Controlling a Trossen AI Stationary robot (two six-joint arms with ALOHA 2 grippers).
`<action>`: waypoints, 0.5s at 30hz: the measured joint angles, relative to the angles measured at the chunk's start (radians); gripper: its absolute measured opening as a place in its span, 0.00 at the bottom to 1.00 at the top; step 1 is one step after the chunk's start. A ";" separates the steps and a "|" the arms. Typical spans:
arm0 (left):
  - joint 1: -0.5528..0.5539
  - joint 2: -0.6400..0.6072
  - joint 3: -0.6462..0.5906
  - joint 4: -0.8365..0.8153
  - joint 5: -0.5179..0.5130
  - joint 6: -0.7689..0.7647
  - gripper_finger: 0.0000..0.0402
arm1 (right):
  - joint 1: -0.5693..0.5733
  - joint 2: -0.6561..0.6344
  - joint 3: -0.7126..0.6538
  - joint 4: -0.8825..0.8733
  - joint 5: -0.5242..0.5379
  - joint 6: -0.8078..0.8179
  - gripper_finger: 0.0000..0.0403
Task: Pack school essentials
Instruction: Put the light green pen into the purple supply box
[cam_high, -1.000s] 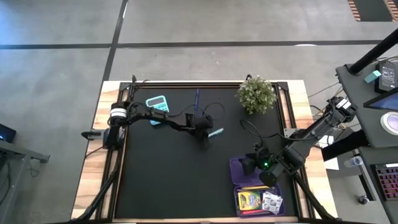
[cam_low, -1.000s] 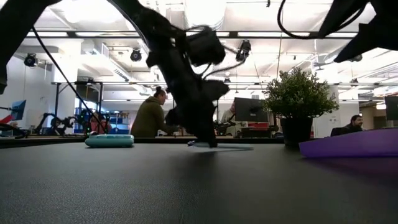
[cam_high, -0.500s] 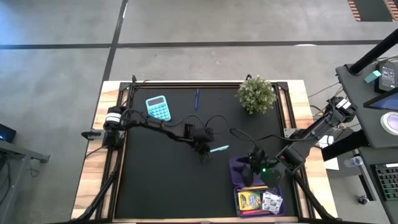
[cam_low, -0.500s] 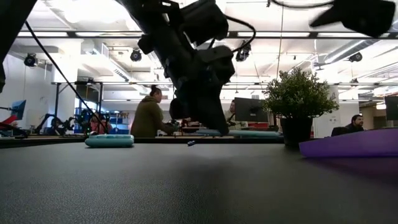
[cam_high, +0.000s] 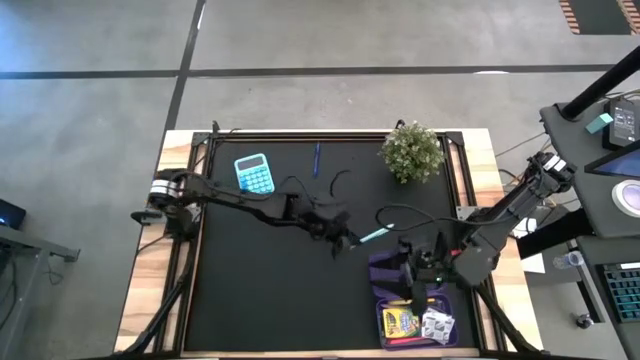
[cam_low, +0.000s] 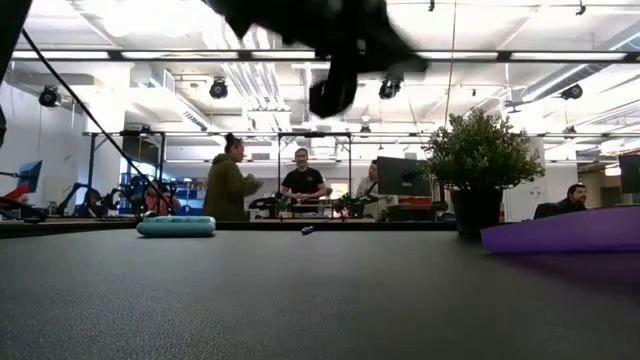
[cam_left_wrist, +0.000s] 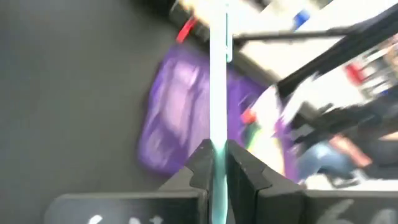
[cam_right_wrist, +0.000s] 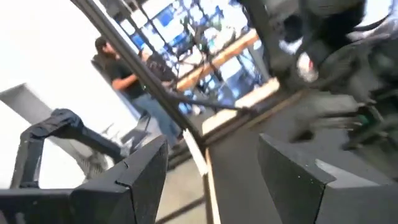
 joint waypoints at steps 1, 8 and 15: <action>0.000 -0.019 0.000 0.027 -0.001 0.000 0.02 | 0.001 -0.007 0.011 0.008 0.016 -0.036 0.58; 0.000 -0.177 -0.002 0.064 -0.126 0.082 0.02 | 0.017 -0.009 0.105 -0.011 0.188 -0.261 0.58; -0.005 -0.296 0.000 0.099 -0.261 0.142 0.02 | 0.016 -0.009 0.170 -0.086 0.400 -0.300 0.58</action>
